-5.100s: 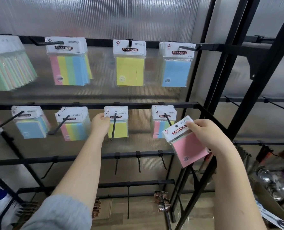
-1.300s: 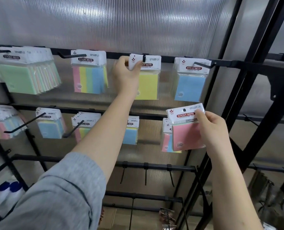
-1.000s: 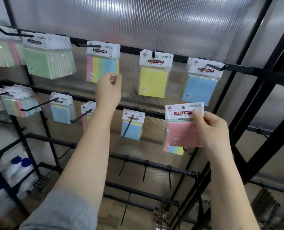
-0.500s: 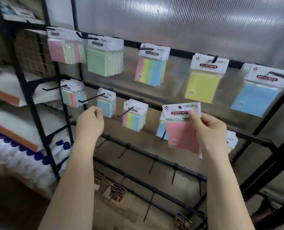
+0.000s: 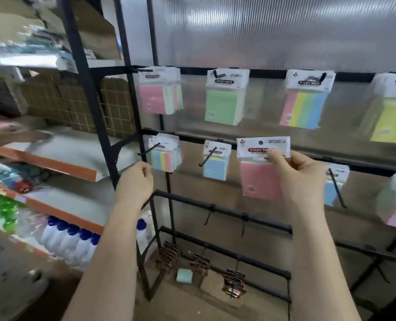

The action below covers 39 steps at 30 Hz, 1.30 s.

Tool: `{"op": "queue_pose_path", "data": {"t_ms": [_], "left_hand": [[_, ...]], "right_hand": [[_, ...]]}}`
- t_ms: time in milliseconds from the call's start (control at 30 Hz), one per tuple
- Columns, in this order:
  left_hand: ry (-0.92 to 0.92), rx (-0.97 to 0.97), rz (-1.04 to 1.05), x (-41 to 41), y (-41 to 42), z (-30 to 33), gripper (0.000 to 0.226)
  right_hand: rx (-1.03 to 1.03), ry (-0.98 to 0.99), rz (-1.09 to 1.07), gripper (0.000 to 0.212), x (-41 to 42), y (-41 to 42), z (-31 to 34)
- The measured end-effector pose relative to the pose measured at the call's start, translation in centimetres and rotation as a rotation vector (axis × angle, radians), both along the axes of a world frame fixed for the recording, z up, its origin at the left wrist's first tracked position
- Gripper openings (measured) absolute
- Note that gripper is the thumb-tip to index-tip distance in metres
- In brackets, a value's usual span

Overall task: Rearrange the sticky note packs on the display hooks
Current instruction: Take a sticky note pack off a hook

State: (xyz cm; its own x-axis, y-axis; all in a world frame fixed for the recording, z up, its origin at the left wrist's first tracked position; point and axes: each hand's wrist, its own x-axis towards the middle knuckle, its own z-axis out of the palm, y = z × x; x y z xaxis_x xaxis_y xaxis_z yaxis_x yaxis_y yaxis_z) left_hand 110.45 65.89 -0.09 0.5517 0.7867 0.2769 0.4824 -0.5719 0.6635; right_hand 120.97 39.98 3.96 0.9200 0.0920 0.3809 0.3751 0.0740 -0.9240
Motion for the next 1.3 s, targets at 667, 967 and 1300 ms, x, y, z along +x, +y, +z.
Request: {"op": "queue_pose_path", "data": {"t_ms": [667,967,1300], "left_hand": [[-0.137,-0.054,-0.070,0.0,11.8,-1.2,0.018],[-0.179,-0.054,-0.002,4.4,17.9,-0.1,0.015],[-0.197,-0.042,-0.068,6.8,20.0,-1.5,0.021]], "right_hand": [[-0.022,-0.307,-0.002,0.012,-0.5,18.7,4.0],[0.042,-0.375,0.075,0.017,3.8,26.8,7.5],[0.046,-0.380,0.055,0.024,4.5,32.5,9.3]]}}
